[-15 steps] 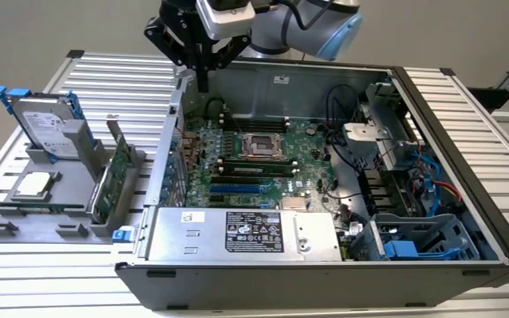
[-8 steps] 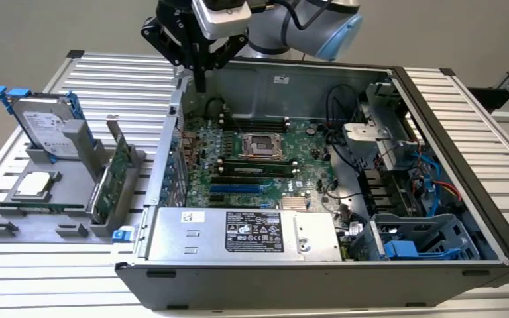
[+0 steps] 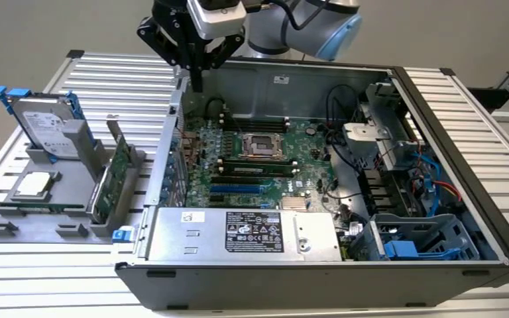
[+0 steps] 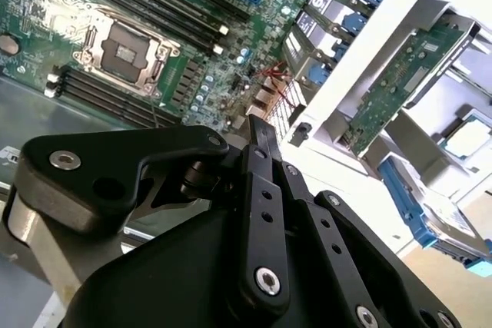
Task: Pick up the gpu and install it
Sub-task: 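Reach for the gpu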
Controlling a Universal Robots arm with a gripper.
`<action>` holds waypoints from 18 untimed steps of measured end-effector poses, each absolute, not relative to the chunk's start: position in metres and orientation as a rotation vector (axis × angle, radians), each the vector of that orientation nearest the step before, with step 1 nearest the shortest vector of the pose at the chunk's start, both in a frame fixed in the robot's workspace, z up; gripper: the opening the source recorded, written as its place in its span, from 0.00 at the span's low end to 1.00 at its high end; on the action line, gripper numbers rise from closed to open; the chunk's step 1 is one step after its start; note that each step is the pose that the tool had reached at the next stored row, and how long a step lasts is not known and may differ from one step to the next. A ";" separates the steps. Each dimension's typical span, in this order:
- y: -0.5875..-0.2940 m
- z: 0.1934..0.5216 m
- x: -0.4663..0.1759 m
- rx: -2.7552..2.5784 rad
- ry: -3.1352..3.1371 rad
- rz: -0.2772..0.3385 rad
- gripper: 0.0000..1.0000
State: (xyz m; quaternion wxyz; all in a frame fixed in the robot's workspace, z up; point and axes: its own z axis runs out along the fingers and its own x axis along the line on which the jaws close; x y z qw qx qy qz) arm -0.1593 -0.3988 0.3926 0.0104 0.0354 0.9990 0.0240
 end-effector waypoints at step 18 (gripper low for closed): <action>-0.399 0.393 -0.166 0.110 3.118 0.075 0.00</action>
